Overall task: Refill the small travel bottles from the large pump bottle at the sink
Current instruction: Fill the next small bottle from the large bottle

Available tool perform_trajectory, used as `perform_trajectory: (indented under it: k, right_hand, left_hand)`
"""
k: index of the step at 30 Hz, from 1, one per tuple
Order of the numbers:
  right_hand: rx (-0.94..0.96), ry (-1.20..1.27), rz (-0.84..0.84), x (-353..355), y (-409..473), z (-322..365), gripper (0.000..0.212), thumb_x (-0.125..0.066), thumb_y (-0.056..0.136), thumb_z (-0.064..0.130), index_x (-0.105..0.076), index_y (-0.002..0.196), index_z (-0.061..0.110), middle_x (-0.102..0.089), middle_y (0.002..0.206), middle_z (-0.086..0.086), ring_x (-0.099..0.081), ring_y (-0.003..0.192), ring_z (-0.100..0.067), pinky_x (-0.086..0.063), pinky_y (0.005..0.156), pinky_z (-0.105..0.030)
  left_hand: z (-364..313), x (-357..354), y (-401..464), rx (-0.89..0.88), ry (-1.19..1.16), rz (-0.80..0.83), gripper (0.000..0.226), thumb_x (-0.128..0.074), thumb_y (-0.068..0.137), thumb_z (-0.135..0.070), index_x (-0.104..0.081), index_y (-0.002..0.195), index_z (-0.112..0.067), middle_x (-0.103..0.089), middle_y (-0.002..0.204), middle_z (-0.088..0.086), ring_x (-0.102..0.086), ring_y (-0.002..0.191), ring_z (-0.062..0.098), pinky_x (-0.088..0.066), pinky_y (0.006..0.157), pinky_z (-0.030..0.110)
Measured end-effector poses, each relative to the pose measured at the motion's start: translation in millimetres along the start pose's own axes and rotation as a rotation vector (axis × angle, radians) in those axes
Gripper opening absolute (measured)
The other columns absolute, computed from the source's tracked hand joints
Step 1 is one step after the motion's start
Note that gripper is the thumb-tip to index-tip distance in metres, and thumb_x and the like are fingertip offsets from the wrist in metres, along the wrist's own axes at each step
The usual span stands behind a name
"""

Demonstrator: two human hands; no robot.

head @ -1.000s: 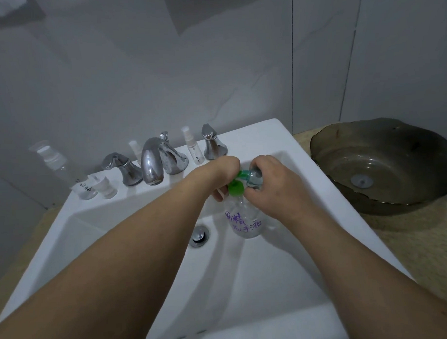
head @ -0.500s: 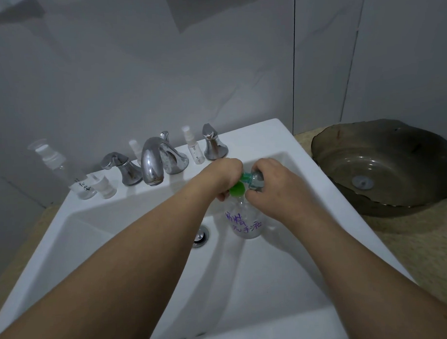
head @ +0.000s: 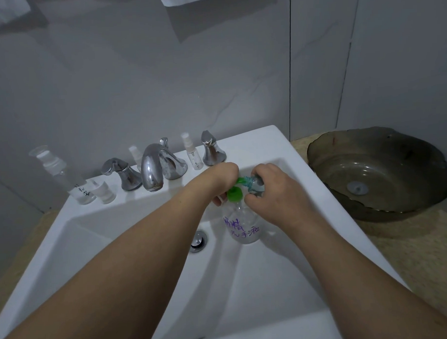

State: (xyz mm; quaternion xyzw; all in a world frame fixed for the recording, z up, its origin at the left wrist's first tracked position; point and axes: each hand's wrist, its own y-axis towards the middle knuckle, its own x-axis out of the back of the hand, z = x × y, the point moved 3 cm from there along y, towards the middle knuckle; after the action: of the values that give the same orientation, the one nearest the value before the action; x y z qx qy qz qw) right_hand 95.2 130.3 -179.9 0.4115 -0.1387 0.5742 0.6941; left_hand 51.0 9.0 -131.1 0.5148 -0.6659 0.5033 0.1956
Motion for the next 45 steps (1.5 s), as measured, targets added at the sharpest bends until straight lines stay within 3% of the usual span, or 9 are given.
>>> perform_trajectory:
  k: [6,10,15,19,23,29,38,42,45]
  right_hand:
    - [-0.016,-0.030,0.007,-2.5,-0.2,-0.5,0.025,-0.067,0.073,0.027,-0.053,0.090,0.016,-0.050,0.089,0.003,-0.054,0.081,-0.026,-0.046,0.065,-0.039]
    - [-0.022,-0.025,0.031,-3.9,0.8,-1.0,0.025,-0.067,0.073,0.028,-0.051,0.089,0.018,-0.050,0.089,0.004,-0.053,0.080,-0.025,-0.047,0.066,-0.039]
    - [-0.003,-0.006,0.038,-1.8,1.0,2.3,0.025,-0.068,0.073,0.025,-0.049,0.089,0.020,-0.049,0.089,0.005,-0.053,0.080,-0.023,-0.045,0.066,-0.037]
    - [0.028,0.017,0.004,-0.9,1.8,4.2,0.029,-0.068,0.072,0.025,-0.042,0.085,0.025,-0.045,0.086,0.007,-0.049,0.077,-0.021,-0.044,0.064,-0.037]
    - [0.052,0.032,-0.020,-0.2,1.6,3.9,0.028,-0.066,0.071,0.026,-0.042,0.086,0.026,-0.045,0.086,0.007,-0.051,0.077,-0.021,-0.045,0.063,-0.038]
    - [0.036,0.035,-0.010,-2.1,1.6,2.3,0.025,-0.058,0.068,0.036,-0.043,0.085,0.025,-0.047,0.086,0.006,-0.050,0.076,-0.021,-0.044,0.063,-0.037]
    - [0.015,-0.006,0.003,-5.9,1.7,-1.2,0.025,-0.068,0.072,0.025,-0.049,0.087,0.018,-0.049,0.087,0.004,-0.054,0.079,-0.025,-0.046,0.064,-0.039]
    - [0.036,-0.012,-0.007,-4.1,1.9,1.6,0.025,-0.068,0.072,0.026,-0.048,0.087,0.020,-0.046,0.085,0.007,-0.052,0.077,-0.023,-0.044,0.062,-0.036]
    - [0.042,0.006,-0.034,-1.3,2.7,4.4,0.023,-0.066,0.072,0.026,-0.049,0.087,0.020,-0.046,0.085,0.008,-0.052,0.078,-0.021,-0.045,0.063,-0.037]
  left_hand:
    - [-1.9,-7.2,15.0,-0.115,0.197,-0.151,0.021,-0.037,0.086,0.007,-0.057,0.085,0.000,-0.062,0.067,0.018,-0.070,0.064,0.034,-0.061,0.067,0.044]
    - [-2.0,-7.4,16.3,-0.215,0.350,-0.181,0.019,-0.039,0.084,0.007,-0.049,0.075,-0.005,-0.061,0.070,0.019,-0.069,0.067,0.034,-0.060,0.070,0.044]
    - [2.6,-5.0,13.9,-0.131,0.085,-0.117,0.029,-0.033,0.088,-0.004,-0.060,0.096,0.003,-0.067,0.085,0.026,-0.070,0.073,0.038,-0.058,0.078,0.042]
    - [2.5,0.6,4.0,-0.059,-0.071,-0.034,0.040,-0.026,0.093,-0.023,-0.059,0.094,-0.001,-0.068,0.092,0.022,-0.064,0.071,0.033,-0.046,0.056,0.034]
    - [1.3,2.4,-4.2,-0.007,-0.043,0.033,0.037,-0.026,0.094,-0.027,-0.057,0.089,-0.006,-0.068,0.099,0.018,-0.060,0.070,0.027,-0.032,0.052,0.028]
    - [-2.0,-3.5,11.4,-0.061,0.012,-0.023,0.034,-0.030,0.088,-0.010,-0.060,0.097,0.004,-0.066,0.089,0.026,-0.067,0.073,0.038,-0.059,0.066,0.044]
    - [-0.4,-5.8,14.6,-0.168,0.251,-0.166,0.022,-0.045,0.087,0.010,-0.056,0.104,0.003,-0.068,0.094,0.023,-0.069,0.080,0.035,-0.058,0.075,0.041]
    - [-0.8,-2.7,10.6,-0.129,0.104,-0.060,0.029,-0.030,0.093,-0.008,-0.056,0.097,0.002,-0.065,0.092,0.025,-0.065,0.065,0.033,-0.051,0.056,0.034]
    - [1.9,2.8,2.1,-0.017,-0.022,0.024,0.043,-0.023,0.094,-0.026,-0.059,0.102,-0.002,-0.068,0.100,0.021,-0.064,0.073,0.031,-0.036,0.052,0.028]
